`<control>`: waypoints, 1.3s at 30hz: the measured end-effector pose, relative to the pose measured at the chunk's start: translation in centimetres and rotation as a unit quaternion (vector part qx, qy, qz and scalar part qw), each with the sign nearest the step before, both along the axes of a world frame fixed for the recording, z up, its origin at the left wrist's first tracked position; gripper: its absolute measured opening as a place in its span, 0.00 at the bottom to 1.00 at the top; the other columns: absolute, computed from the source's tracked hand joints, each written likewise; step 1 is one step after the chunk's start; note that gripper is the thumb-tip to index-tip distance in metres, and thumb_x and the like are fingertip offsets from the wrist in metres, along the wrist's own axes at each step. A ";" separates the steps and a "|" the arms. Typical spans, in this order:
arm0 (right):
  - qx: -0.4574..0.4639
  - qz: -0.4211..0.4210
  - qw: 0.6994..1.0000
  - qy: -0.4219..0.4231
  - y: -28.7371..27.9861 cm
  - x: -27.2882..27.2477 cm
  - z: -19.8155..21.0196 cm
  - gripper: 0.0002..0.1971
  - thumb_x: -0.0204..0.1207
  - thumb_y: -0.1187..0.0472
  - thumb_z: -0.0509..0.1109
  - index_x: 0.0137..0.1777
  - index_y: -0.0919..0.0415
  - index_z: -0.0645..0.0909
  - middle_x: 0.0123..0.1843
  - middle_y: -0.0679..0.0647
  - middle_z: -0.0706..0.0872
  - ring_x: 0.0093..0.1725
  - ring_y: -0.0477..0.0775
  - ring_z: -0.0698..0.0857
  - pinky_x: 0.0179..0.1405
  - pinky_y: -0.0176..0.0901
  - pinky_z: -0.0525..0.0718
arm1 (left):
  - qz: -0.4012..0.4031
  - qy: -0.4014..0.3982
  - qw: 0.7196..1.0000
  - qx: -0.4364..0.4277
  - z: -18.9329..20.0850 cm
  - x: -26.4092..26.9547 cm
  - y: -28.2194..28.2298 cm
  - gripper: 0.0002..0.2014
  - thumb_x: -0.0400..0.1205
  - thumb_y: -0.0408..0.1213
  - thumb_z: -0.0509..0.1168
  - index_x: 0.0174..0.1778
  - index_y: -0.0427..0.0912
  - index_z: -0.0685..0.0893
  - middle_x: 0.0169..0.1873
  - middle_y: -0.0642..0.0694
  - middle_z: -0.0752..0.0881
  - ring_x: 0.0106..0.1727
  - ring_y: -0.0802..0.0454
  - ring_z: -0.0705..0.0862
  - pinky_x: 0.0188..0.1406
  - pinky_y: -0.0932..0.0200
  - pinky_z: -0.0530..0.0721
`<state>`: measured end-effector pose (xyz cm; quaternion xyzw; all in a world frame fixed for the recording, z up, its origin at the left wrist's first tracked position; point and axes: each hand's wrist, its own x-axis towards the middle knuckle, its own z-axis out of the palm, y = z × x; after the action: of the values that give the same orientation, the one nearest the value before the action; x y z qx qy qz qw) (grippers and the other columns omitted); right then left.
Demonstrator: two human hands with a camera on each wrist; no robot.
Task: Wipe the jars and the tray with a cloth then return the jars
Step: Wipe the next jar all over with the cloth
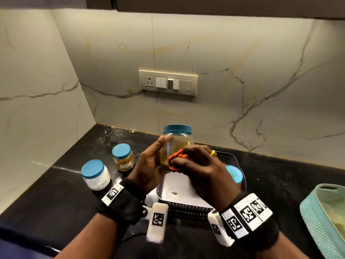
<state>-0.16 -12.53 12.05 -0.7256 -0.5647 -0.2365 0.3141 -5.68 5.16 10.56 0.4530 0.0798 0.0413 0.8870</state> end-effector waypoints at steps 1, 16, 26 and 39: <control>-0.015 0.003 1.000 -0.011 0.0 -0.2 -0.1 0.09 0.81 0.66 0.72 0.57 0.56 0.89 0.58 0.59 0.85 0.55 0.61 0.83 0.50 0.54 0.85 | 0.001 0.010 1.000 0.026 0.0 0.0 0.0 0.32 0.82 0.60 0.62 0.77 0.42 0.80 0.65 0.34 0.89 0.62 0.40 0.89 0.63 0.37 0.87; -0.008 0.021 1.000 0.013 0.2 -1.6 0.1 0.11 0.79 0.71 0.72 0.56 0.58 0.89 0.60 0.59 0.84 0.58 0.61 0.83 0.59 0.51 0.83 | 0.047 -0.040 0.996 0.065 0.0 0.2 -0.7 0.48 0.70 0.62 0.80 0.76 0.31 0.76 0.71 0.21 0.78 0.68 0.28 0.83 0.59 0.35 0.86; 0.050 0.017 0.996 0.069 0.3 -0.6 0.9 0.13 0.78 0.72 0.70 0.57 0.59 0.90 0.58 0.59 0.83 0.59 0.59 0.84 0.58 0.52 0.84 | 0.057 -0.041 0.996 0.058 0.4 0.1 -1.0 0.45 0.72 0.60 0.78 0.75 0.30 0.76 0.68 0.23 0.81 0.65 0.30 0.84 0.59 0.36 0.85; 0.055 0.022 0.991 0.117 -0.2 -0.3 0.4 0.13 0.78 0.70 0.75 0.59 0.56 0.89 0.60 0.59 0.82 0.58 0.59 0.86 0.54 0.54 0.85 | 0.014 -0.045 0.998 -0.045 0.4 0.7 -0.6 0.46 0.65 0.66 0.80 0.73 0.40 0.81 0.59 0.35 0.88 0.56 0.41 0.89 0.52 0.43 0.89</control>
<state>-0.42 -12.69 12.44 -0.7174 -0.5259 -0.1743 0.4224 -4.95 4.53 10.94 0.4089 0.0480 0.0704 0.9086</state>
